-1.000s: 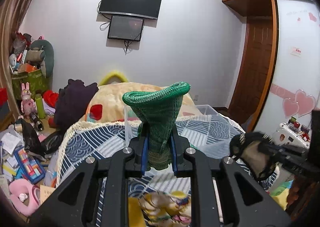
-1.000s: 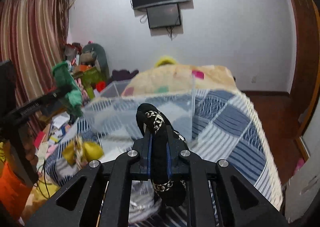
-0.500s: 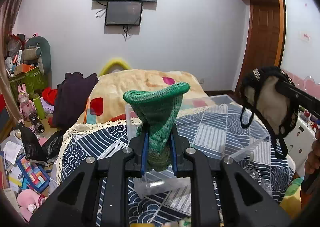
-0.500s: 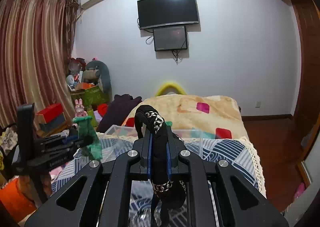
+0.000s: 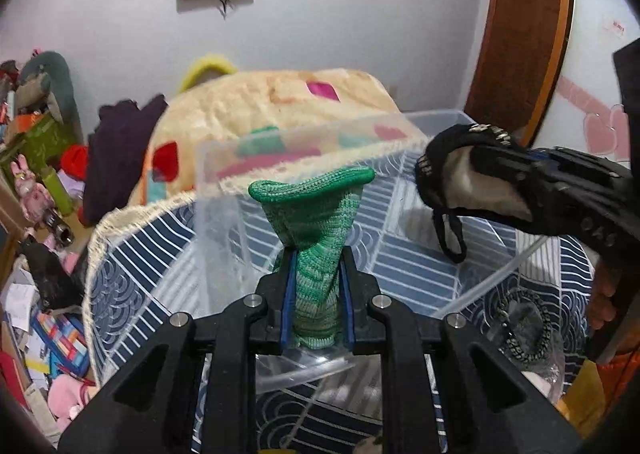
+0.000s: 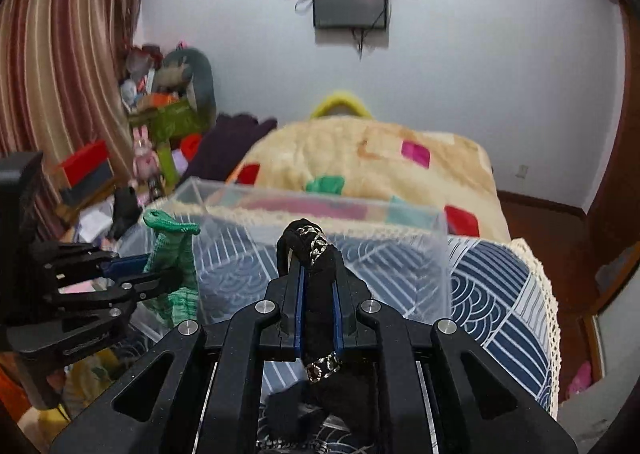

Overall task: Organize soft objects
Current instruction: 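Carry the sock with left tool while right tool carries the hat over the clear box, then open left tool to drop the sock while right tool drops the hat into the box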

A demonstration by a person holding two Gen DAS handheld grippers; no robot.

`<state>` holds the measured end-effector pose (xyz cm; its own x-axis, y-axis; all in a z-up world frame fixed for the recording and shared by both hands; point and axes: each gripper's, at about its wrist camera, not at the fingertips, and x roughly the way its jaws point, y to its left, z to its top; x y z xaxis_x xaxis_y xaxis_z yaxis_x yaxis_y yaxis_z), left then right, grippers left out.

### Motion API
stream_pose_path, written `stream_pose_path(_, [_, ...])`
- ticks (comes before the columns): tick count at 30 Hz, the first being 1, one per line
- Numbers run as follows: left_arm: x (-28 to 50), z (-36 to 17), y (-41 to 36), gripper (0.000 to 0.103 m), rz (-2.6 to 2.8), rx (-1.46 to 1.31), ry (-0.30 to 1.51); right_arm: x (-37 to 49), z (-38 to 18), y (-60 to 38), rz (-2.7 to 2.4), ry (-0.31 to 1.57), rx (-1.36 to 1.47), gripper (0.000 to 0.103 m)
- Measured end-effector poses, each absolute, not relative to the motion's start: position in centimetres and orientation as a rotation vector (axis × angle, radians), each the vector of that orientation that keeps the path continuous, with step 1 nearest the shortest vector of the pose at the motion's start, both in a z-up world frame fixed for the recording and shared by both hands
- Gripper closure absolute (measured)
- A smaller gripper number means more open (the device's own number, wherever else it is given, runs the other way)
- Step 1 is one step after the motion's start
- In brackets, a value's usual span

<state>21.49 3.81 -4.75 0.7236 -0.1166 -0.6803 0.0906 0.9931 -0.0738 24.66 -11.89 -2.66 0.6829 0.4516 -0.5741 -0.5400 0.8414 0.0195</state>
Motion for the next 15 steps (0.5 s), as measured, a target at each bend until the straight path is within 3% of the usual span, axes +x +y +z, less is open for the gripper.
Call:
stream_pose_path(3, [21.3,-4.7,3.5,0.084,-0.111,-0.033,0.746,25.2,-3.6,-11.7,0.555,0.646,-0.192,0.092])
stream_pose_path(7, [20.8,-4.1,3.6,0.063,-0.124,-0.046,0.734,25.0,-4.1,-11.7,0.555,0.676,-0.199,0.091])
stream_pose_path(15, [18.6,-2.0,4.1,0.053,-0.117,-0.064,0.667,23.1,-2.2,-13.4,0.570,0.629,-0.195,0.069])
